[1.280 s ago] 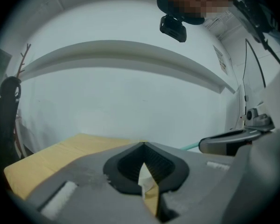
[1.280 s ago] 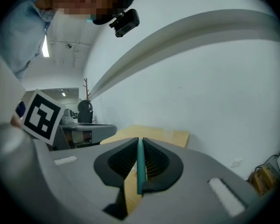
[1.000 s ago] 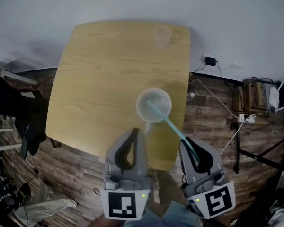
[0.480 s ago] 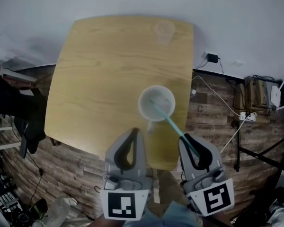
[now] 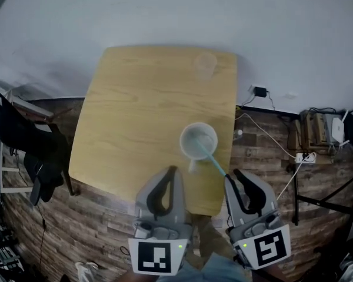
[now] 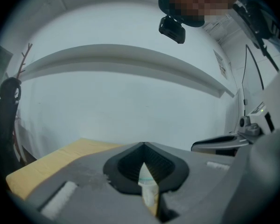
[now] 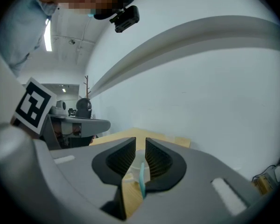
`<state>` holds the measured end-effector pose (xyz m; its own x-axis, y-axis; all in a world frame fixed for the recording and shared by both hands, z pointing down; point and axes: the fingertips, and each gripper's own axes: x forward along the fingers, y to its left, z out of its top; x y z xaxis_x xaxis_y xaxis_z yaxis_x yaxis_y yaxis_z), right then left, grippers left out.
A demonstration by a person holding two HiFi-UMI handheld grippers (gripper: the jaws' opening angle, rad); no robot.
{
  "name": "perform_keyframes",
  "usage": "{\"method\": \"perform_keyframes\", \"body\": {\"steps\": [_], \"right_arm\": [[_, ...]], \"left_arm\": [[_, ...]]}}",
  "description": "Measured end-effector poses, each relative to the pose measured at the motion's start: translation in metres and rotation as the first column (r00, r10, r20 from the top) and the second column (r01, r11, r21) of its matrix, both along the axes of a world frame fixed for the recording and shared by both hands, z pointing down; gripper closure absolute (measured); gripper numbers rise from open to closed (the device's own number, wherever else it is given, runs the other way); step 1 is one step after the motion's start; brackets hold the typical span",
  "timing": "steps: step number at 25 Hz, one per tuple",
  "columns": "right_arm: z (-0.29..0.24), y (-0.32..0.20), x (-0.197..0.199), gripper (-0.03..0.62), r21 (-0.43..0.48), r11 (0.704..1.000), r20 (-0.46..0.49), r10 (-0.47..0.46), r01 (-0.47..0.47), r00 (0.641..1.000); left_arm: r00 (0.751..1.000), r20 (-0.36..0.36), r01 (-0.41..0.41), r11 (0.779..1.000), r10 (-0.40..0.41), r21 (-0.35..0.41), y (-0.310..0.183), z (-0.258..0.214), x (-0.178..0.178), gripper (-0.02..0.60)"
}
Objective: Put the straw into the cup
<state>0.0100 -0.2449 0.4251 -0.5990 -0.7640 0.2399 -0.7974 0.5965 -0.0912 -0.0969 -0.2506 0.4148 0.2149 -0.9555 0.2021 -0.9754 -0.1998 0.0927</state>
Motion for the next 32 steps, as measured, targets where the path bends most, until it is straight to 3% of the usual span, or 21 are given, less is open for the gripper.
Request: {"method": "perform_keyframes", "body": {"steps": [8, 17, 22, 32], "right_arm": [[-0.091, 0.007, -0.002, 0.523, 0.155, 0.988, 0.060, -0.006, -0.003, 0.998], [-0.179, 0.000, -0.007, 0.586, 0.350, 0.935, 0.074, 0.024, -0.049, 0.997], [-0.204, -0.003, -0.006, 0.587, 0.407, 0.911, 0.079, 0.031, -0.060, 0.996], [-0.216, -0.009, -0.005, 0.588, 0.447, 0.893, 0.063, 0.030, -0.055, 0.998]], "left_arm": [[0.999, 0.006, -0.049, 0.988, 0.049, 0.149, 0.005, -0.082, 0.017, 0.565], [0.996, 0.027, -0.087, 0.937, 0.083, 0.339, 0.002, -0.166, 0.030, 0.565], [0.994, 0.039, -0.109, 0.918, 0.102, 0.382, 0.002, -0.186, 0.037, 0.565], [0.992, 0.044, -0.129, 0.903, 0.121, 0.410, -0.002, -0.198, 0.046, 0.565]]}}
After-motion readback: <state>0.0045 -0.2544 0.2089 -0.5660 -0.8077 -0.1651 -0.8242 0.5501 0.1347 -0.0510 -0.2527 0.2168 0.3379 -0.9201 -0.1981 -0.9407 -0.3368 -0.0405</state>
